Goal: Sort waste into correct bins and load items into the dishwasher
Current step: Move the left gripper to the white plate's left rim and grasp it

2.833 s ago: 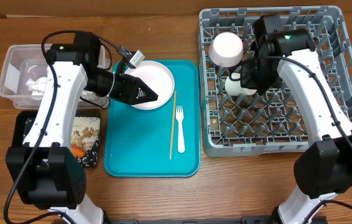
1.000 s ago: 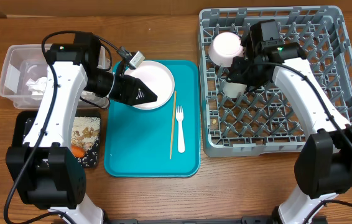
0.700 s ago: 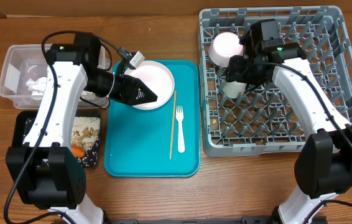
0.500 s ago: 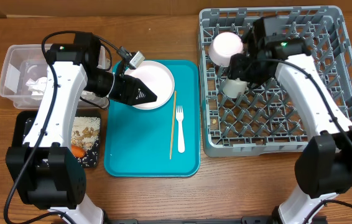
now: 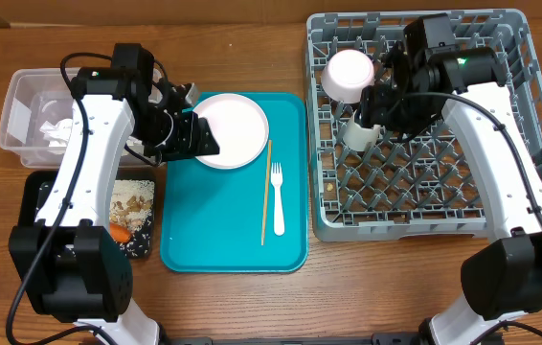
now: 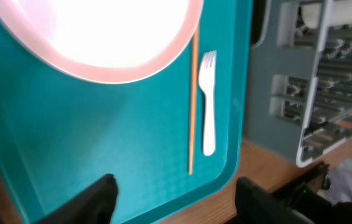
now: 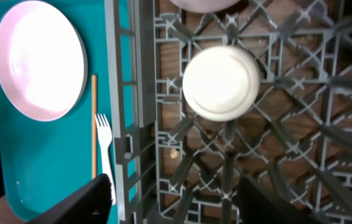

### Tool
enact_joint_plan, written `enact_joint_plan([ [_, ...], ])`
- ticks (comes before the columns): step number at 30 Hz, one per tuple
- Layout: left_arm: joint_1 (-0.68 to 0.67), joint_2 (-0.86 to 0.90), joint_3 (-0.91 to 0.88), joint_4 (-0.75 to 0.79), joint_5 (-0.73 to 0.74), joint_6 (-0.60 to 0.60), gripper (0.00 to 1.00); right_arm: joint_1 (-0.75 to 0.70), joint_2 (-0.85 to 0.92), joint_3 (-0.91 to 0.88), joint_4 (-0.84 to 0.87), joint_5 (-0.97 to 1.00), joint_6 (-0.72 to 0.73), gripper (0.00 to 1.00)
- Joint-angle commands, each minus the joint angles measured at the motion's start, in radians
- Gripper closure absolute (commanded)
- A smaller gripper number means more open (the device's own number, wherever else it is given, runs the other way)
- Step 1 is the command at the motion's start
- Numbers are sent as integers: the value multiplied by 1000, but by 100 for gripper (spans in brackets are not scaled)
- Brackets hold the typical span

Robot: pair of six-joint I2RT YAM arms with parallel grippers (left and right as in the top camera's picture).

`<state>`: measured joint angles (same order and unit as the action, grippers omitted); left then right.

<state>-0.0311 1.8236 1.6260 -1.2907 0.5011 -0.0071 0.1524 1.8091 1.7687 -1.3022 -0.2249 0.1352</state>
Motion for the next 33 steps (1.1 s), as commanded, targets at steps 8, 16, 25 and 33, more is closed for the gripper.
enact_joint_plan([
  [8,-3,-6,16,37,-64,3,0,-1,-26,23,-21,-100,-6,0],
  [16,-31,-6,-3,118,-157,-157,0,-1,-25,17,-20,-99,-6,0],
  [25,-151,-4,-3,174,-473,-296,0,-1,-25,17,-21,-99,-6,0],
  [33,-185,48,-3,249,-571,-383,24,-1,-25,17,-40,-98,-9,0],
])
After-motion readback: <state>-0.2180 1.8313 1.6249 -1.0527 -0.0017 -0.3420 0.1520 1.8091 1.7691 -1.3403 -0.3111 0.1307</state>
